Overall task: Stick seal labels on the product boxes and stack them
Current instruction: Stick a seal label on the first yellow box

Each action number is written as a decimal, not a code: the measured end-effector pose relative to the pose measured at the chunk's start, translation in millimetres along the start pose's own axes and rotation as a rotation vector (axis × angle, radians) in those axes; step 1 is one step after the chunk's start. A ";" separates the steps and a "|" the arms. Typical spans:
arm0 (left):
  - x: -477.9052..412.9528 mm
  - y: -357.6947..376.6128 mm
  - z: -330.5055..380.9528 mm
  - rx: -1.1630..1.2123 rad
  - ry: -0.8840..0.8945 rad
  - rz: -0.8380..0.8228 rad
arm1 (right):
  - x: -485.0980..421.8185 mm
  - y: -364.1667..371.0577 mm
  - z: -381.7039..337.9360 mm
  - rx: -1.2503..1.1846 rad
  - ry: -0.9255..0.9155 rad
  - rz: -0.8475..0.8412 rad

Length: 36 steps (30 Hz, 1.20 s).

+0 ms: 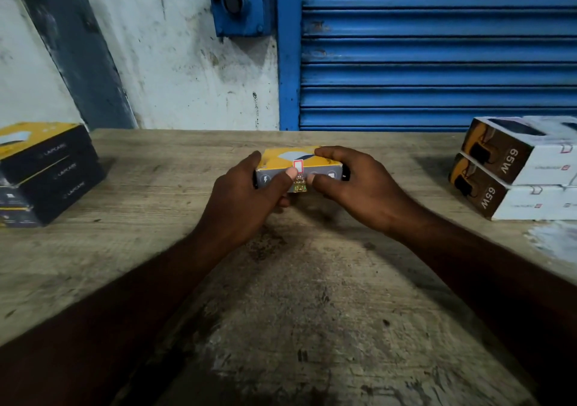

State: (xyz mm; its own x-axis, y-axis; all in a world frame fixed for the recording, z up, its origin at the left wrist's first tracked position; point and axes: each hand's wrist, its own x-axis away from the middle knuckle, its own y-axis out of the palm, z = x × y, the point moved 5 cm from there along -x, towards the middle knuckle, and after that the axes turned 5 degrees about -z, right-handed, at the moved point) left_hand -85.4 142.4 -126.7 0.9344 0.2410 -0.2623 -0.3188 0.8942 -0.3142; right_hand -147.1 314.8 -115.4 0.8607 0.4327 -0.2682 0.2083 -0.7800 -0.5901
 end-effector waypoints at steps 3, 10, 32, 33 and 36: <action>-0.1 -7.3 -1.1 -0.071 0.011 0.087 | 2.5 2.8 -3.3 -0.041 -0.019 -0.011; 1.4 -8.5 2.8 -0.084 -0.003 0.078 | 4.3 3.6 -4.8 -0.122 -0.009 0.029; -5.2 -9.4 -3.5 -0.201 0.071 0.121 | 1.5 0.9 -2.1 -0.010 -0.051 -0.012; -5.0 -10.2 -3.8 -0.225 0.072 0.129 | 2.0 1.1 -2.1 -0.029 -0.051 -0.005; -4.0 -9.8 -3.0 -0.248 0.081 0.137 | 4.0 4.1 -2.0 -0.085 -0.043 0.004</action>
State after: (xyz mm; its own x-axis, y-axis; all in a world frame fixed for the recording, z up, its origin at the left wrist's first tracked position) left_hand -86.5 131.5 -125.3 0.8672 0.3135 -0.3868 -0.4799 0.7333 -0.4816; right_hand -141.9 312.4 -117.4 0.8410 0.4472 -0.3043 0.2453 -0.8167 -0.5223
